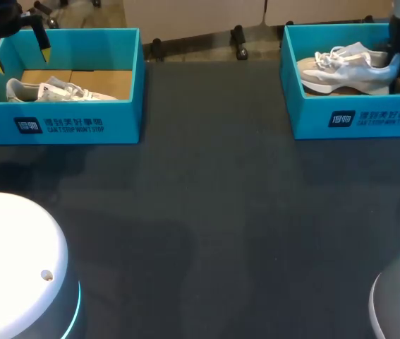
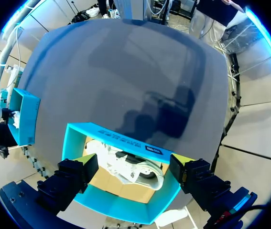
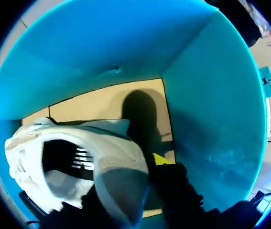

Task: Take the shoe out of the shoebox, open the shoe tongue, remove and reinsert the insole, then place the shoe into the shoebox

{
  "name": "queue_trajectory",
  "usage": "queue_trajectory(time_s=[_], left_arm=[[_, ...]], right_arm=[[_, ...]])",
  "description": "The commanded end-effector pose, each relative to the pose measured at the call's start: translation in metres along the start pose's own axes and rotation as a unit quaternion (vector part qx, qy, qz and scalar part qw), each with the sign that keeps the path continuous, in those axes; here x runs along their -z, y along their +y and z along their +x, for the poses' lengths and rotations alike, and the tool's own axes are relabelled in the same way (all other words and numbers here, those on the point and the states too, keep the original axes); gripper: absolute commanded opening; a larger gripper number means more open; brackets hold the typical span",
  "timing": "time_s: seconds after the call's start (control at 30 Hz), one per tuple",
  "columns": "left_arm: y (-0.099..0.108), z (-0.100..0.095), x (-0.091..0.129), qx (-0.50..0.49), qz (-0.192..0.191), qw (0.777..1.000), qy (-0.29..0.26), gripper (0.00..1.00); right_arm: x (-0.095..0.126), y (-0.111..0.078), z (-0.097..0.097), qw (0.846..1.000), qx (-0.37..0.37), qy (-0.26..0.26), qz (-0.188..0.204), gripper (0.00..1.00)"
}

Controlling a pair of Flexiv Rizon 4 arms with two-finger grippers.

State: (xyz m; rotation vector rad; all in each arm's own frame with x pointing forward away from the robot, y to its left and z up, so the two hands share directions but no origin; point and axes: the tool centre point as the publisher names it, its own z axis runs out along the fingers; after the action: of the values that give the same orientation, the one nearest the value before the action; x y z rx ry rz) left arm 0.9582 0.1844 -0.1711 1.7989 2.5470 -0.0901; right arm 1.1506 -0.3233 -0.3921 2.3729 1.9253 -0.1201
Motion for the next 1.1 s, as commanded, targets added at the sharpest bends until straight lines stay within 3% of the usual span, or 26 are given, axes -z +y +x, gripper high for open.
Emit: queue_trajectory(time_s=[0.03,0.33,0.73,1.1], left_arm=[[-0.001,0.001,0.000,0.000,-0.002,1.000,0.000,1.00],[-0.001,0.001,0.000,0.000,-0.002,1.000,0.000,1.00],[-0.001,0.001,0.000,0.000,-0.002,1.000,0.000,1.00],[-0.001,0.001,0.000,0.000,-0.002,1.000,0.000,1.00]], right_arm=[[-0.008,0.006,0.012,1.000,-0.004,-0.003,0.014,0.00],[0.008,-0.006,0.008,1.000,-0.007,-0.005,0.018,0.00],[0.055,-0.030,0.004,1.000,-0.029,-0.006,0.000,0.00],[0.101,-0.033,0.001,1.000,-0.020,-0.016,-0.011,0.00]])
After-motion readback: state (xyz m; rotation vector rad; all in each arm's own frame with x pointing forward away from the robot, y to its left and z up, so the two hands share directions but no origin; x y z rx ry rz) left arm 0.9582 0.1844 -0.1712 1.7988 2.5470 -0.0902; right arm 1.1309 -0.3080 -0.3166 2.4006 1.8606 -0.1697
